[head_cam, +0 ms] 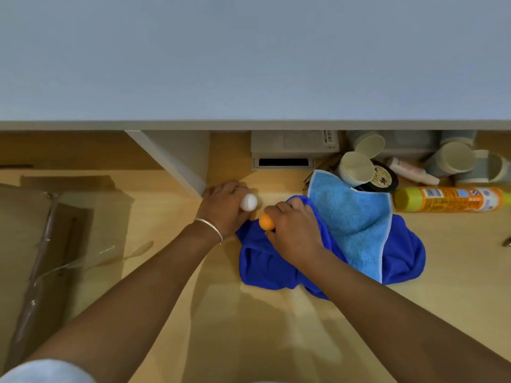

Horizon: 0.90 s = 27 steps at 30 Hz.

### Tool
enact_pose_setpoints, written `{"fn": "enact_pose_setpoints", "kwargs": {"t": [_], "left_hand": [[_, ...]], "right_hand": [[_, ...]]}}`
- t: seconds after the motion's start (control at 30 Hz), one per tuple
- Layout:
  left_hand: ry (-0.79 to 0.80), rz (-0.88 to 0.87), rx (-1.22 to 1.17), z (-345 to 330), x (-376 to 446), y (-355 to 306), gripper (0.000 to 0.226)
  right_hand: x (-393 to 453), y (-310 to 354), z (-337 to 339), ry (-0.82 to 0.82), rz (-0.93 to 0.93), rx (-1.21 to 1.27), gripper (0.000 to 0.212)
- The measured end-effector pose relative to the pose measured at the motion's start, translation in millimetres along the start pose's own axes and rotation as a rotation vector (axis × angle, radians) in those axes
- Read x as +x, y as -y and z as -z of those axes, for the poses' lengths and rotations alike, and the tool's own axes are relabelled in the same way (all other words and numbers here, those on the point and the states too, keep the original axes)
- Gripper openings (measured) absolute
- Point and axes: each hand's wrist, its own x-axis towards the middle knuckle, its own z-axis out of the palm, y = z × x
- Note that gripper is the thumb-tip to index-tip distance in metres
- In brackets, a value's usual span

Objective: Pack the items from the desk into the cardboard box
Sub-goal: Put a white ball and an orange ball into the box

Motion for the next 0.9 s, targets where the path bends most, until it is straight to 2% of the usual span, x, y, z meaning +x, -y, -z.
{"fn": "enact_pose_setpoints", "kwargs": {"t": [0.23, 0.4, 0.5, 0.7, 0.9], "left_hand": [[-0.139, 0.077, -0.048, 33.6, -65.5, 19.9, 0.040], [-0.215, 0.137, 0.001, 71.0, -127.2, 30.6, 0.044], [-0.274, 0.197, 0.035, 99.3, -165.7, 39.8, 0.044], [-0.527, 0.305, 0.130, 160.1, -252.4, 63.9, 0.040], [-0.635, 0.513, 0.141, 196.6, -350.5, 112.5, 0.039]], "right_hand": [[-15.2, 13.0, 17.1, -0.027, -0.031, 0.024, 0.029], [-30.5, 43.3, 39.0, -0.115, 0.036, 0.053, 0.024], [-34.6, 71.9, 51.7, -0.145, 0.123, 0.087, 0.031], [-27.3, 165.8, 82.7, -0.245, 0.312, 0.158, 0.036], [-15.2, 287.5, 107.6, -0.312, 0.501, 0.306, 0.037]]}}
